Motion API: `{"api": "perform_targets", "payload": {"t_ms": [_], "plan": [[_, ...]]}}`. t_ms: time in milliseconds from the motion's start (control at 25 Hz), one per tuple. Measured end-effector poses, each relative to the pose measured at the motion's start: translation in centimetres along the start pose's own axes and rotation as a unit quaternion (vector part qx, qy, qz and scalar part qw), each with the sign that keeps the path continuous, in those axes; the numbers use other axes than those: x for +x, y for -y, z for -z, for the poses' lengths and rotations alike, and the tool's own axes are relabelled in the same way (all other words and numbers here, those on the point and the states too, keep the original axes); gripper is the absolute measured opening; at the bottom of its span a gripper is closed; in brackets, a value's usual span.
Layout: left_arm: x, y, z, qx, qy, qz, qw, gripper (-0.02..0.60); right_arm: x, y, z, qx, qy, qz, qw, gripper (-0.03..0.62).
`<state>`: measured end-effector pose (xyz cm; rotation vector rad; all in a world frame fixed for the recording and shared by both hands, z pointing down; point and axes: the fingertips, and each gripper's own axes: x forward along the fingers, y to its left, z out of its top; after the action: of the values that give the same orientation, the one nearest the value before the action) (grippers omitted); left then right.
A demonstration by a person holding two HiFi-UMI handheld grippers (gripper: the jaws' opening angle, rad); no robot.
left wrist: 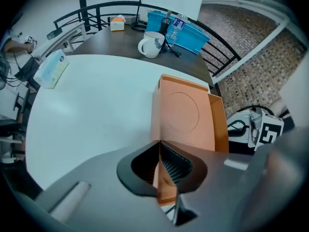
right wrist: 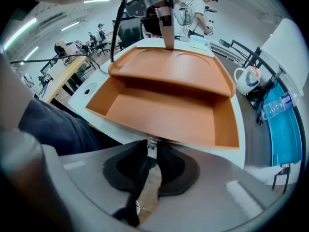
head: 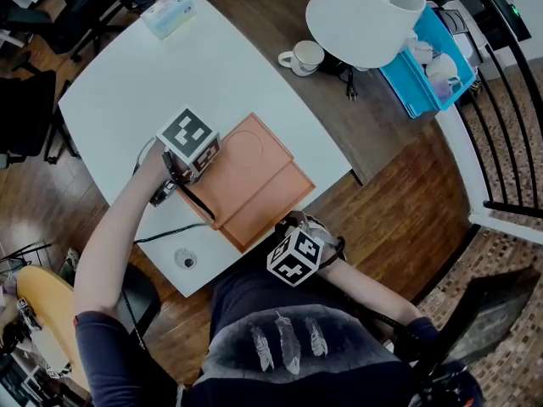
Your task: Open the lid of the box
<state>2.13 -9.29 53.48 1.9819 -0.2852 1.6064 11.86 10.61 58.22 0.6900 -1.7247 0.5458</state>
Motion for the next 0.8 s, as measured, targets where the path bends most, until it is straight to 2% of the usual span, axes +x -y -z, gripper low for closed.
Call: {"api": "perform_targets", "payload": {"t_ms": [160,320,560,680,800], "plan": [[-0.1,-0.5,0.0,-0.003,-0.01,-0.002,0.9999,0.026,-0.2,-0.3,-0.2,0.005,0.0,-0.006,1.0,0.064],[-0.2,-0.8,-0.1,0.02,-0.006,-0.026,0.9995,0.024,0.0,-0.9,-0.4,0.02,0.0,-0.022,1.0,0.064],[-0.6,-1.6,0.1,-0.003,0.009,-0.043,0.999,0.026,0.6,-2.3,0.0,0.06,-0.01,-0.062,0.996,0.064],[-0.7,-1.9,0.0,-0.02,0.024,-0.047,0.9984,0.028,0.5,-2.6,0.1,0.063,-0.011,-0.065,0.996,0.064],[-1.3,-2.4,0.4,-0.035,0.027,-0.068,0.9967,0.026,0.4,-2.7,0.0,0.058,-0.008,-0.062,0.996,0.064]]}}
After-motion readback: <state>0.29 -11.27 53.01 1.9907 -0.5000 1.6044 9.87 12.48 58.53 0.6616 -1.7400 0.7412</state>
